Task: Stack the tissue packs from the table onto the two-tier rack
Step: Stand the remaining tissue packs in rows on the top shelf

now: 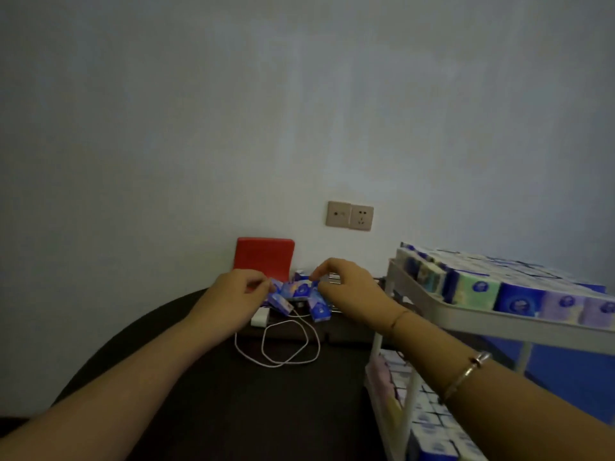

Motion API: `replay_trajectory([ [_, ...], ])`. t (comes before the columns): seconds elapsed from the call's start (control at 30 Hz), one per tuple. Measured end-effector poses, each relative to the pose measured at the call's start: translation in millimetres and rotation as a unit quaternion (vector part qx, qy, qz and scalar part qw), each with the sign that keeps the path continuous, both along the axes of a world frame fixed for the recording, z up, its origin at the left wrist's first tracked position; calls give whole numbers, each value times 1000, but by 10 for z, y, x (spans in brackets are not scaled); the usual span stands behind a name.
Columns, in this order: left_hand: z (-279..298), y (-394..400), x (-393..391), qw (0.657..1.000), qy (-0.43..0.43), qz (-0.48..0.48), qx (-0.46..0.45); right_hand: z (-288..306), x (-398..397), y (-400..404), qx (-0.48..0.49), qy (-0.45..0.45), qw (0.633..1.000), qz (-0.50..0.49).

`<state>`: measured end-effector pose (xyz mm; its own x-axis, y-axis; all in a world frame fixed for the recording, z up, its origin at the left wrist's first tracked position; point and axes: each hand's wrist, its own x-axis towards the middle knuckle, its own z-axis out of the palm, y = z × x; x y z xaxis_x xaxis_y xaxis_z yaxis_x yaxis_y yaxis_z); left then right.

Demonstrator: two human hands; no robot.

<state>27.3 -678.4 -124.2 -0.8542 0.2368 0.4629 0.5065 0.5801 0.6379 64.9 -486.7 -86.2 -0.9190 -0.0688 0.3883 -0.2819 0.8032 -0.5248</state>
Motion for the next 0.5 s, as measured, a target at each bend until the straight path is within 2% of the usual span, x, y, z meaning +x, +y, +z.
replay_trajectory([
  [0.3,-828,-84,-1157,996,-88,18,-11,-1026,-1358,13,-35,-106,990,-81],
  [0.5,-1354,95,-1917,991,-134,27,5,-1551,-2114,145,-19,-128,986,-102],
])
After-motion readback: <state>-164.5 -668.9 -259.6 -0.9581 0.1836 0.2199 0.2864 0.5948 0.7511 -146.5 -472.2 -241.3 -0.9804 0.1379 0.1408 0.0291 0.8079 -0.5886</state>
